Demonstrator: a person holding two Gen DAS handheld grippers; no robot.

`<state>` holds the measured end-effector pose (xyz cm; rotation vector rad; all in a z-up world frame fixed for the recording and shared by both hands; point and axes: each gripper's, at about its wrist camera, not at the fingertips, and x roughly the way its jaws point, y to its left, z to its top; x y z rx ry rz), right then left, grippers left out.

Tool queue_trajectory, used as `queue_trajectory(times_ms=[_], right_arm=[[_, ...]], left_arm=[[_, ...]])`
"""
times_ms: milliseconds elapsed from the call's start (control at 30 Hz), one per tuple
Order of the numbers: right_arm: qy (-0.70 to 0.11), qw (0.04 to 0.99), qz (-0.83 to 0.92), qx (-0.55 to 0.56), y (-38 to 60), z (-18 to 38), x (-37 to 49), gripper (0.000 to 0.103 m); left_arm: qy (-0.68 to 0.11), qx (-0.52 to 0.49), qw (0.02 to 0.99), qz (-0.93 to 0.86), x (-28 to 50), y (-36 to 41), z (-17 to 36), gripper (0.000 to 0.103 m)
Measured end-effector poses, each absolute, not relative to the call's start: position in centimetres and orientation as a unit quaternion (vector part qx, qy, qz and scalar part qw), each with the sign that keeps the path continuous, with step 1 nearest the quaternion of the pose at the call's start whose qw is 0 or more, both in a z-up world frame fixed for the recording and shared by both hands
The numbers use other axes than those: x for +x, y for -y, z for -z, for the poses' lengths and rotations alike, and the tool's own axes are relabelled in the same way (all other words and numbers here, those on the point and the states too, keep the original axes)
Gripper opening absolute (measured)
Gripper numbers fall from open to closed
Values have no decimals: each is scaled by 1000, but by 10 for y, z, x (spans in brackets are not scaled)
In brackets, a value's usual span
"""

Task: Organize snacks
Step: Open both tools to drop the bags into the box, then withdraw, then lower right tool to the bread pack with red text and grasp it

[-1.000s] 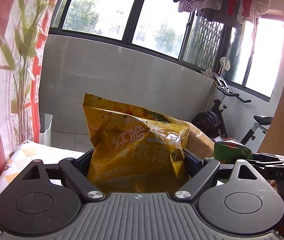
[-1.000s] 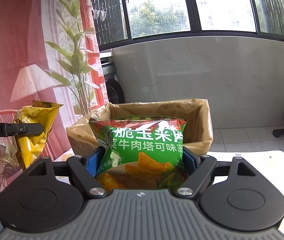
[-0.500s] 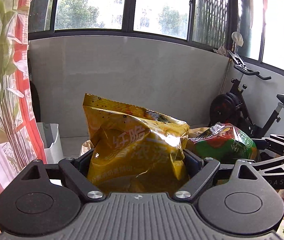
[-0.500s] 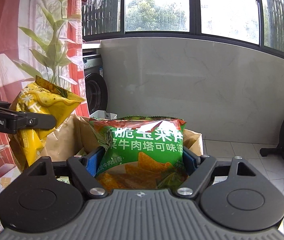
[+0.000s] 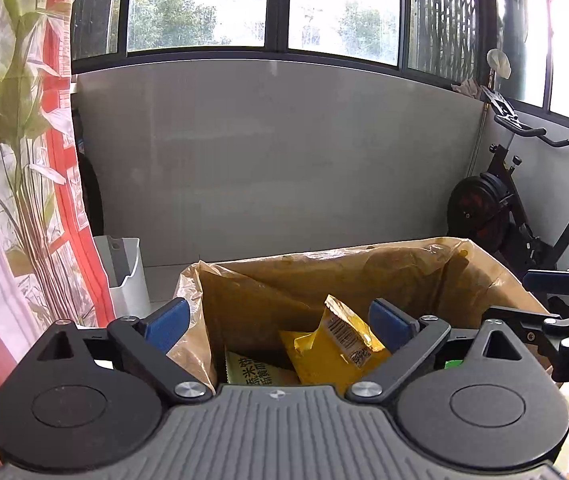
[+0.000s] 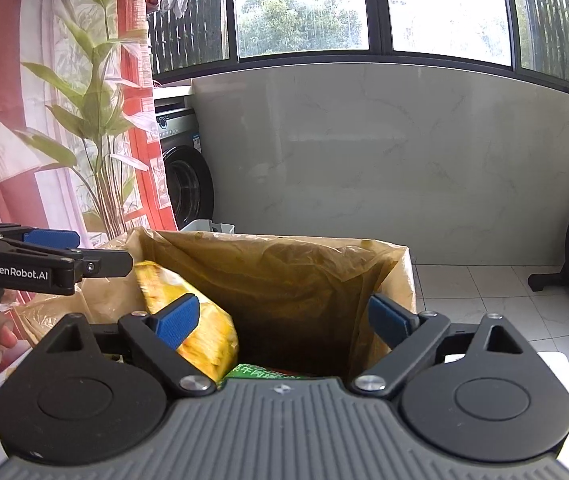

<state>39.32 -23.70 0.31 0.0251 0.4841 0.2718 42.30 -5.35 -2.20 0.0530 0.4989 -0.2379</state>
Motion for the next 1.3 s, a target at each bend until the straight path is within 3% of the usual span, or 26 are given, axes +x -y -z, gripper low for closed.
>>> queue_trajectory(times_ms=[333,567,933,1300], right_arm=[[-202,966,-151,48,242,-14,321,93],[-192,968,-151,50,232,4,266,93],[-297,942,-144,52,218,90,222,93],[-389,910,-129,57,218,138,197,93]], left_arm=[[-233,7,963,133,351,21,13,97],[-248,-21,961,118,294,3,49,97],[-327,-33,937,115,257,3,125,95],[-349,-22,928,128,250,13,147,94]])
